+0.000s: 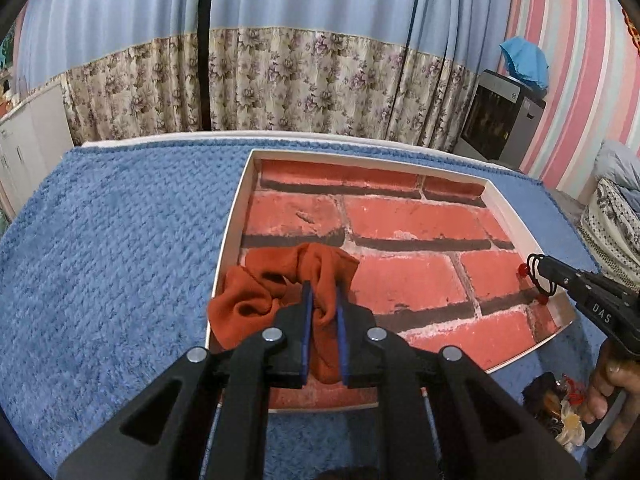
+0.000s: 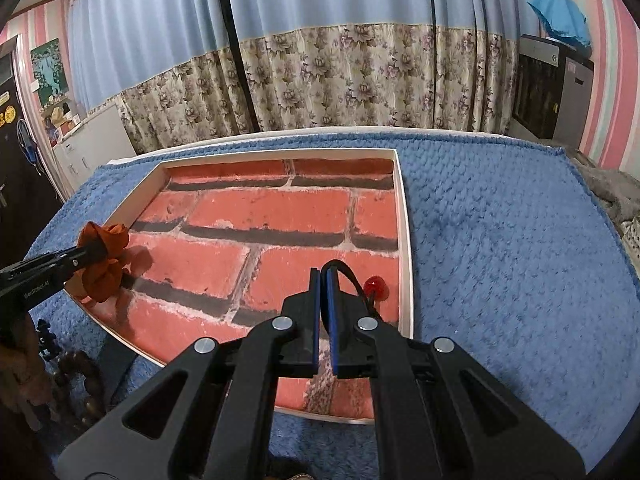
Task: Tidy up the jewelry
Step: 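Carry the scrunchie with the left tool while the right tool carries the black cord to the brick-lined box, then open the left tool to drop the scrunchie while the right tool releases the cord into the box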
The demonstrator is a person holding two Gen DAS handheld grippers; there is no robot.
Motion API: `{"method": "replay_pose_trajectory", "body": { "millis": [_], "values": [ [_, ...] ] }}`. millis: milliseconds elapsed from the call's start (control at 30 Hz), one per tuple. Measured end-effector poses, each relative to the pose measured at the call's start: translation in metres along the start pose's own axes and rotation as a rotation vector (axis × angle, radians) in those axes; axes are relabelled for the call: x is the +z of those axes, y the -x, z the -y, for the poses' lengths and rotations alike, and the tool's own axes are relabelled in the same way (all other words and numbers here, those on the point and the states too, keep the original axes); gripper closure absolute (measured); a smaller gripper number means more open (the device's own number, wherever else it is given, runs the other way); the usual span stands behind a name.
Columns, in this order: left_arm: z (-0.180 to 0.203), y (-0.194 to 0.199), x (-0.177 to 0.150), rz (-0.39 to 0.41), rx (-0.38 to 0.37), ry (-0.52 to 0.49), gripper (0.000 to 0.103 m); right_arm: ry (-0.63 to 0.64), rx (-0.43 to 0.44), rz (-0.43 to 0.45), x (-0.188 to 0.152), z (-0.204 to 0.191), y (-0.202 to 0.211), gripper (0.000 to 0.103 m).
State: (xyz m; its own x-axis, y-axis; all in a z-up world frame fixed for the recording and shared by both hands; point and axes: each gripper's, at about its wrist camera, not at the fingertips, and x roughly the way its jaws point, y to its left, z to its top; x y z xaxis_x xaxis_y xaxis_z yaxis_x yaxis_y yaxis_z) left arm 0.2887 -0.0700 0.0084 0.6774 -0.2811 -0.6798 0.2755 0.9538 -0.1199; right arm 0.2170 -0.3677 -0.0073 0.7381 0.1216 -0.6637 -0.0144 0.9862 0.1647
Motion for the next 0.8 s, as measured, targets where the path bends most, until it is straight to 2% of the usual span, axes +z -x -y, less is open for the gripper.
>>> {"method": "replay_pose_trajectory", "body": {
  "millis": [233,333,433,467,633,733,800],
  "values": [
    [-0.0026,-0.0024,0.0004,-0.014,0.002,0.009,0.090,-0.001,0.001,0.001,-0.0011,-0.0012,-0.0002,0.098],
    [-0.0029,-0.0050,0.0000,-0.024,0.006,0.009,0.085,-0.002,0.001,0.002,-0.0025,-0.0018,-0.0019,0.098],
    [-0.0032,-0.0054,-0.0002,-0.022,0.012,0.011,0.082,-0.007,-0.002,0.007,-0.0033,-0.0020,-0.0022,0.084],
    [-0.0030,-0.0053,-0.0004,-0.021,0.014,0.011,0.077,-0.010,-0.003,0.009,-0.0034,-0.0011,-0.0011,0.078],
    [-0.0011,-0.0035,-0.0018,-0.012,0.017,0.002,0.069,-0.018,0.002,0.020,-0.0034,0.0003,0.0001,0.076],
    [-0.0001,0.0006,-0.0028,0.005,0.021,-0.003,0.058,-0.023,-0.003,0.024,-0.0026,0.0008,0.0010,0.068],
    [0.0005,0.0019,-0.0029,0.010,0.026,-0.005,0.055,-0.025,-0.003,0.026,-0.0019,0.0012,0.0023,0.063]
  ]
}}
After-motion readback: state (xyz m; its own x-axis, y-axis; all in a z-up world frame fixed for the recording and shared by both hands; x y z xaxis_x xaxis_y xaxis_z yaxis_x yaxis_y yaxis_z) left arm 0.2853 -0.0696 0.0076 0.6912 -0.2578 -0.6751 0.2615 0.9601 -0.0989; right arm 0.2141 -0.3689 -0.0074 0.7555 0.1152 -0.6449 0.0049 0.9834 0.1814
